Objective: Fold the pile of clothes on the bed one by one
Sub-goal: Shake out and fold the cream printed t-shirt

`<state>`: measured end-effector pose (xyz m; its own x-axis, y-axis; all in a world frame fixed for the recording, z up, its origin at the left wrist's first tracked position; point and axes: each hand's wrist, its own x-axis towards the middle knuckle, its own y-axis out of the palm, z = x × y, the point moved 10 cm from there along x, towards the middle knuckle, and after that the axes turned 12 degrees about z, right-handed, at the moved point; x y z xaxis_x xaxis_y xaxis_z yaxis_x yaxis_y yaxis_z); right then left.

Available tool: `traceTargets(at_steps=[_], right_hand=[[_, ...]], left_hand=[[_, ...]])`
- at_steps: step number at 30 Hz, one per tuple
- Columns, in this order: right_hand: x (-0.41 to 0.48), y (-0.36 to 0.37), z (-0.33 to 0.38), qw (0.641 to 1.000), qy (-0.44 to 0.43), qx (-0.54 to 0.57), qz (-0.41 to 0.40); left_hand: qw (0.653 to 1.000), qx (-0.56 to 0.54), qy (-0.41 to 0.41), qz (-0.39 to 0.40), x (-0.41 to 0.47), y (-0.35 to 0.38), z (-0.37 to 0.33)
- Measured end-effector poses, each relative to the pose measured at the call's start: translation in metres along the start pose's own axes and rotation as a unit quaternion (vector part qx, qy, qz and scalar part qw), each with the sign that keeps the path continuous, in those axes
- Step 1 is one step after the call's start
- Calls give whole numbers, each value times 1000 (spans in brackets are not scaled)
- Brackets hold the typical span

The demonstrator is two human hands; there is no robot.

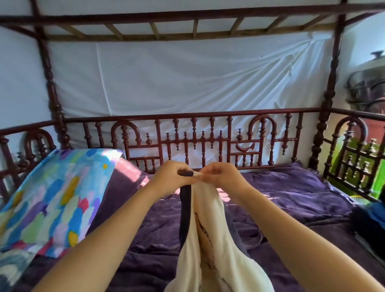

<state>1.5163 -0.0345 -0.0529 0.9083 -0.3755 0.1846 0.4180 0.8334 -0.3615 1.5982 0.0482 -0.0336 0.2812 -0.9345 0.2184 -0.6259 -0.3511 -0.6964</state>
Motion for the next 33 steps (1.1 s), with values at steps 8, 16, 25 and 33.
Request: traceTargets(at_steps=[8, 16, 25, 33], right_hand=[[-29, 50, -102, 986, 98, -77, 114], [-45, 114, -91, 993, 28, 92, -62], [-40, 92, -141, 967, 209, -131, -62], [-39, 13, -153, 970, 204, -117, 63]], left_hand=[[990, -126, -2, -64, -1, -21, -5], [982, -75, 36, -170, -10, -56, -25], [952, -96, 41, -288, -30, -112, -13], [917, -204, -11, -344, -55, -151, 47]])
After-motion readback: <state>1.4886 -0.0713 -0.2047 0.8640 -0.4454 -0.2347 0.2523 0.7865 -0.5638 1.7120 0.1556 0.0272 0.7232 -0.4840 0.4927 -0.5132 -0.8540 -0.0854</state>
